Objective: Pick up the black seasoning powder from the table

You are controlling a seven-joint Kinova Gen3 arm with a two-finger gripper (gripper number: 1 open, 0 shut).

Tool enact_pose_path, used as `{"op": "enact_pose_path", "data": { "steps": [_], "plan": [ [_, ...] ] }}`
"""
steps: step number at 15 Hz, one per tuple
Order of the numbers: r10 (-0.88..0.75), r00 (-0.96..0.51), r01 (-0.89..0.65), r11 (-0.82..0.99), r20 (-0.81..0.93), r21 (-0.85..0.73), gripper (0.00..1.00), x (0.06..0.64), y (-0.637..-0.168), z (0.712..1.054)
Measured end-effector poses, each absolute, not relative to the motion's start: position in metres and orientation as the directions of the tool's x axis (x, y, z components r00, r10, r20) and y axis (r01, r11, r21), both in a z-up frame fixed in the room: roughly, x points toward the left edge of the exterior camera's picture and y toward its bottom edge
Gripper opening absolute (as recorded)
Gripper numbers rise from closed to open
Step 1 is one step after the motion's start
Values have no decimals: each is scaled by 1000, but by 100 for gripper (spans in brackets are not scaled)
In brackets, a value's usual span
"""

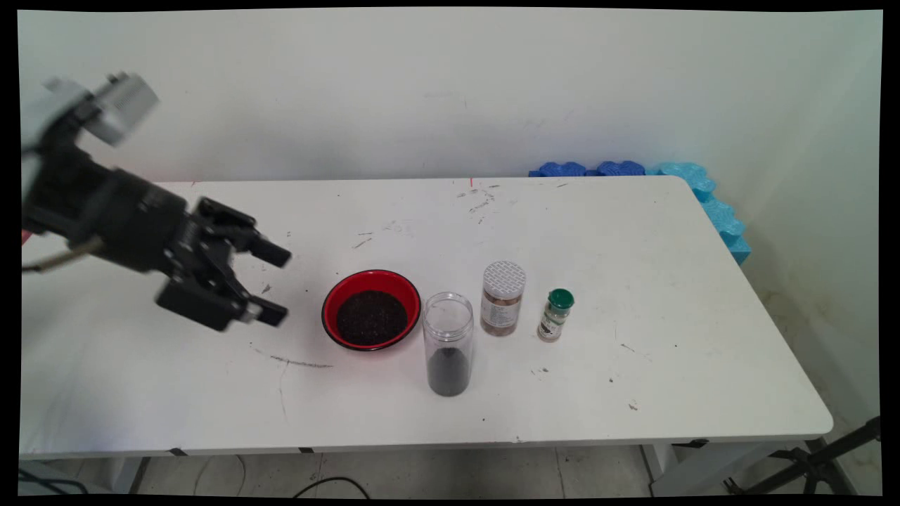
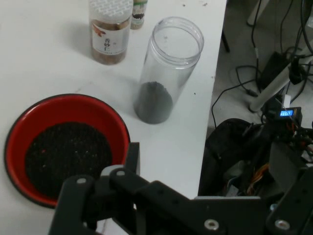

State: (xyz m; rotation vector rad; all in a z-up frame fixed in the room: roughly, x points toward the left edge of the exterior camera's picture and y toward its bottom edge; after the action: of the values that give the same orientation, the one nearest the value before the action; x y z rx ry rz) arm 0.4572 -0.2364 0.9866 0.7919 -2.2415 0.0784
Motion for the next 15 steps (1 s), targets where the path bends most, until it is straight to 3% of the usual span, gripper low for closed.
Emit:
{"op": "enact_pose_path", "data": {
  "steps": [15],
  "plan": [
    [-473,-520,-541,827,711,154,100,388,-282,883]
  ]
}}
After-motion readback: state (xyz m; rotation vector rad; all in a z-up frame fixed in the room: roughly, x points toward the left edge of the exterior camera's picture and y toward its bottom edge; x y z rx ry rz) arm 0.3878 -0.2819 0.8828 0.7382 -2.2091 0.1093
